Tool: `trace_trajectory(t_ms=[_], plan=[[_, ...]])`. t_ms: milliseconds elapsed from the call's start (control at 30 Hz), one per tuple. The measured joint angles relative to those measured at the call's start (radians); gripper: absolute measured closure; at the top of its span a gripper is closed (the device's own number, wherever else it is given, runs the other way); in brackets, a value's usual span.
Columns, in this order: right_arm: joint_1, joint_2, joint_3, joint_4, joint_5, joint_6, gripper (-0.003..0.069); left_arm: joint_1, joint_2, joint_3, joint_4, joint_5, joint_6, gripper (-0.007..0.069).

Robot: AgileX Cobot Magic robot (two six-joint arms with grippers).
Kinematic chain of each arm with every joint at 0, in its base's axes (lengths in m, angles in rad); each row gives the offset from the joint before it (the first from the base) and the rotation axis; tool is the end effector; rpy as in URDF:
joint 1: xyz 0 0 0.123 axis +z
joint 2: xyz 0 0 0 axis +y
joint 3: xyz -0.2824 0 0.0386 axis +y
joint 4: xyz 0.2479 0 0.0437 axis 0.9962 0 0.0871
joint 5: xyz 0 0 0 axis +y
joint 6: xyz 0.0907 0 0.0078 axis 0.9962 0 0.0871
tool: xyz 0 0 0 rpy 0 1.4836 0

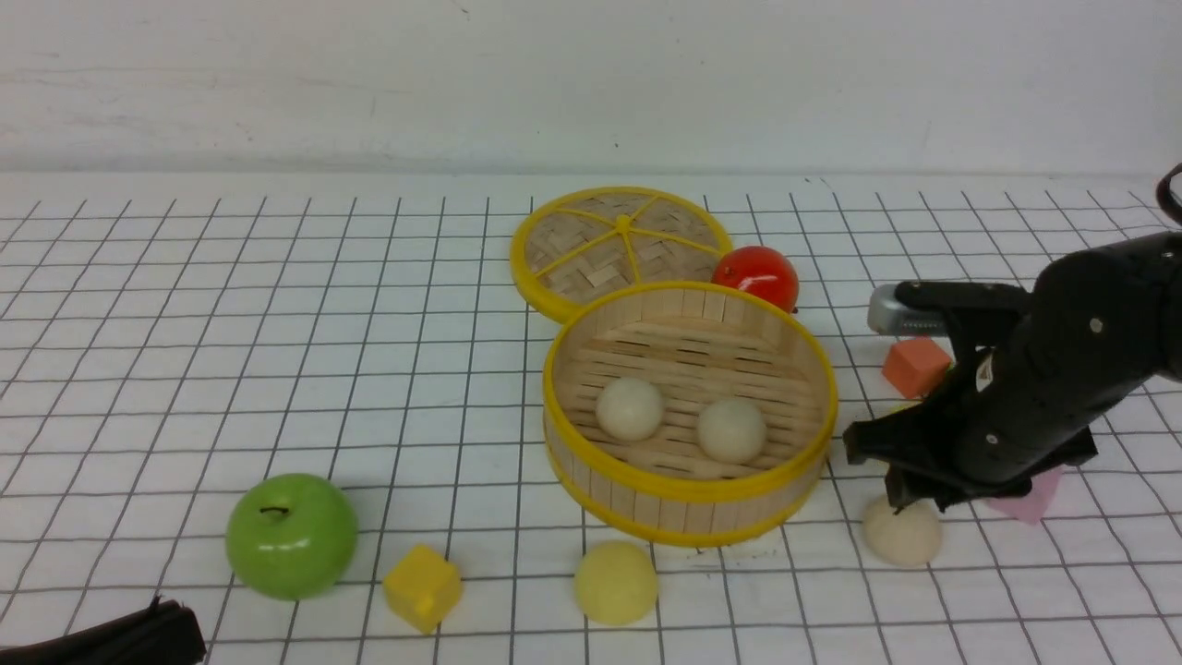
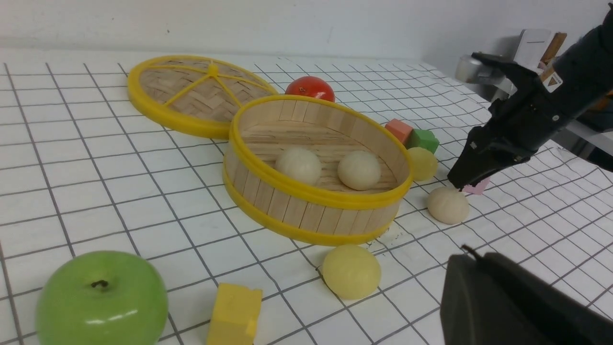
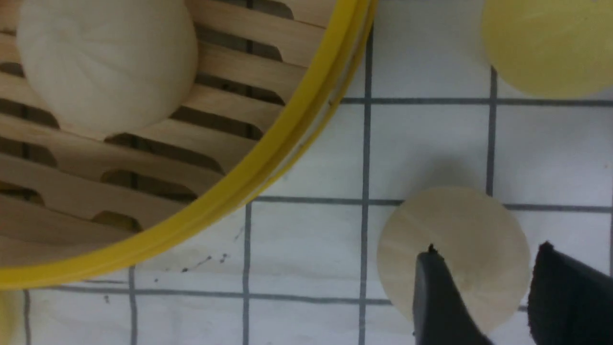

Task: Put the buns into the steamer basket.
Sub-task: Use the right arm to grab a steamed stuffed bun, then use the right arm to put the steamed stuffed bun into the steamer

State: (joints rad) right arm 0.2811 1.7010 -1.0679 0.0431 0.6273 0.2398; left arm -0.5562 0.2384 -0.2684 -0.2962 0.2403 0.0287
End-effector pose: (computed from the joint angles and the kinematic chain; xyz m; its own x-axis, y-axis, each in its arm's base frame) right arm 0.3220 0.0954 0.2026 -0.9302 0.0137 -0.3667 -0.0358 0.9912 0.1276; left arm 0.0573 -0.0431 0.2679 -0.2427 -0.1505 -0.9584 0.5411 0.7989 -0.2625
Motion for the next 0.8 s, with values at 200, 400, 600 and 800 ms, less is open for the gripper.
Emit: trace_trajectory(t_ms=[200,400,600,800], plan=[[0.000,0.047,0.000,0.000,-0.026,-0.010,0.0388,0.000,0.000,0.000,0.000,0.000,0.000,0.0620],[0.000,0.055,0.000,-0.001,-0.031,-0.029,0.0454,0.000,0.000,0.000,0.000,0.000,0.000,0.0620],[-0.001,0.015,-0.001,-0.002,0.007,-0.076,0.0648,0.000,0.000,0.000,0.000,0.000,0.000,0.0619],[0.013,-0.091,-0.089,0.001,0.141,-0.080,0.0655,0.000,0.000,0.000,0.000,0.000,0.000,0.0613]])
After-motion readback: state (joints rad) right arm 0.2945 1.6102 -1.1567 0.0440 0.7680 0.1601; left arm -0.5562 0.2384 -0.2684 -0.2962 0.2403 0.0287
